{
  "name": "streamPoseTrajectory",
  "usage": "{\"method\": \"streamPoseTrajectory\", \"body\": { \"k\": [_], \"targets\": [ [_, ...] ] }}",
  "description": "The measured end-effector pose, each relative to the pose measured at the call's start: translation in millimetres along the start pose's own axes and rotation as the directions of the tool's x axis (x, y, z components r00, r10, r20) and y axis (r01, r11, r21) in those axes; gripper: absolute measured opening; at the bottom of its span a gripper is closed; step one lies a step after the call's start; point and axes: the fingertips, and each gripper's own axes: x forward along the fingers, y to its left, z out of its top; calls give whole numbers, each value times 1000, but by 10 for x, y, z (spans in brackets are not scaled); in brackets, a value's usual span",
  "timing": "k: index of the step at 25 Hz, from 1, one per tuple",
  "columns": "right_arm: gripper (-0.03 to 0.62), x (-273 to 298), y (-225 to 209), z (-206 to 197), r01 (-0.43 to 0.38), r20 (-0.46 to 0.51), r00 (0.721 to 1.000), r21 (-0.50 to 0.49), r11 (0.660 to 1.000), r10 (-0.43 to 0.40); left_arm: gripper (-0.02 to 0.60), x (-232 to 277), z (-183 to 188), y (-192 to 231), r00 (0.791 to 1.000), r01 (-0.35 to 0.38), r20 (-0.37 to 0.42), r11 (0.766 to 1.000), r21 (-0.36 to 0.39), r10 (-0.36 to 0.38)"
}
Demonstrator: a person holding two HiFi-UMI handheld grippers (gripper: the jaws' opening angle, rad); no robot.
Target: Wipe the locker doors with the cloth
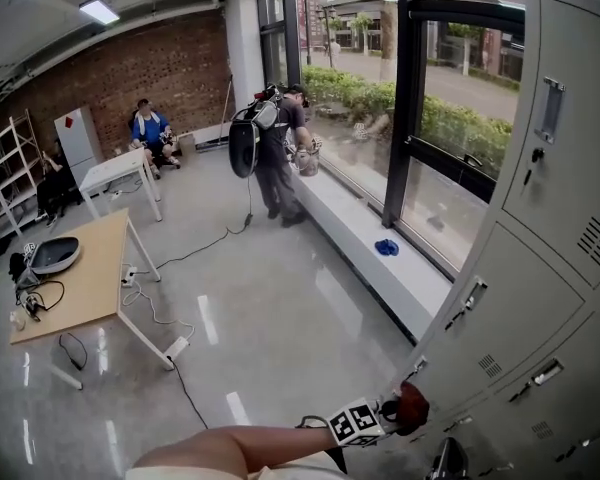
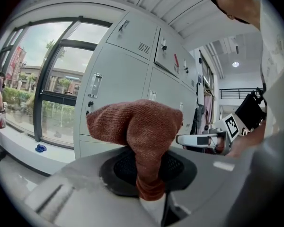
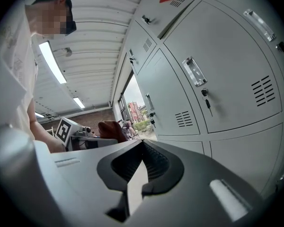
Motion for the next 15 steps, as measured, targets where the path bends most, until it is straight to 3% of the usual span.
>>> {"method": "streamPoseTrajectory", "body": {
  "k": [5, 9, 15],
  "targets": [
    [8, 115, -93, 138, -21, 12, 1000, -15, 1000, 21, 84, 157, 58, 49, 999, 50, -20, 999, 11, -49],
    [8, 329, -158, 330, -20, 29, 999, -25, 999, 21, 84, 51, 130, 559, 1000, -6, -21, 1000, 10, 6],
    [8, 447, -424, 701, 101, 40, 994, -56, 993, -99, 84, 365, 433, 890, 998, 55, -35, 998, 29, -54]
  ]
}}
